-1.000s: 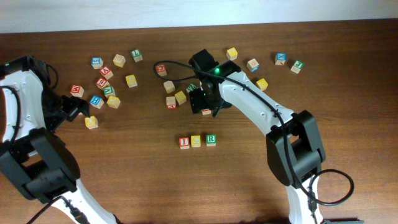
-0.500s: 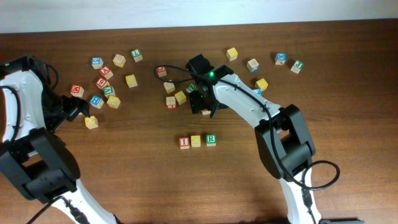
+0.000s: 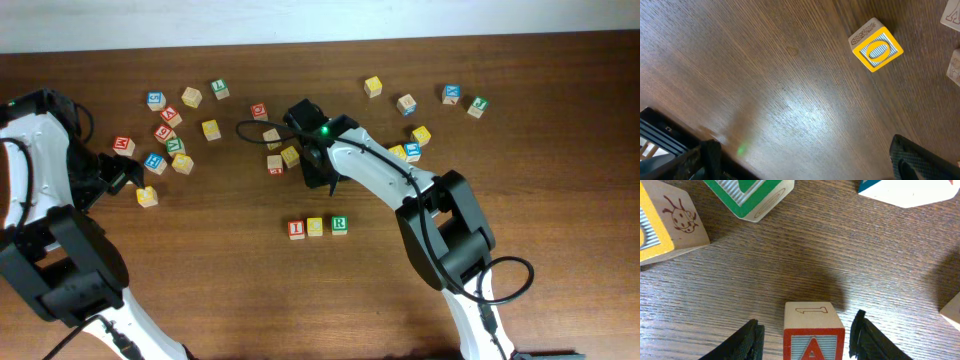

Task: Spell out ICRA
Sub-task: 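Close the right gripper on the red A block, then lower the red A block right of the green R, open gripper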

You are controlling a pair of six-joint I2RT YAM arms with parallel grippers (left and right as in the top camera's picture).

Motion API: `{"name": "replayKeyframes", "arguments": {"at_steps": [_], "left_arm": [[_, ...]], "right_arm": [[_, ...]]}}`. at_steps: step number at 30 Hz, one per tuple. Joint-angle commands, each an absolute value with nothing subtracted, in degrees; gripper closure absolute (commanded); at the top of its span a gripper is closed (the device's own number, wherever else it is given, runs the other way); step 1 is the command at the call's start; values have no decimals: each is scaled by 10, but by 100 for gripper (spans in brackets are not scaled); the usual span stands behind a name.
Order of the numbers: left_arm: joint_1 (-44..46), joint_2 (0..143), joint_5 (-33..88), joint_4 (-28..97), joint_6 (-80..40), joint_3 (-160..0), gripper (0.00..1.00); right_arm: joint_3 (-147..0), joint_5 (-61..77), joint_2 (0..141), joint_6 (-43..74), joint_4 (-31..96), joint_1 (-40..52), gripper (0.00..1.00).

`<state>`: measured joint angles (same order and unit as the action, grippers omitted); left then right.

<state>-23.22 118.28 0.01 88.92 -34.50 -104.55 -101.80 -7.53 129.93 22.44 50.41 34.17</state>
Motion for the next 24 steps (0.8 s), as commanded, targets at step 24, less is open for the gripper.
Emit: {"name": "replayKeyframes", "arguments": {"at_steps": [24], "left_arm": [[-233, 1173, -4, 890, -351, -1043, 1]], "right_arm": [[-1062, 22, 1246, 199, 623, 291, 74]]}}
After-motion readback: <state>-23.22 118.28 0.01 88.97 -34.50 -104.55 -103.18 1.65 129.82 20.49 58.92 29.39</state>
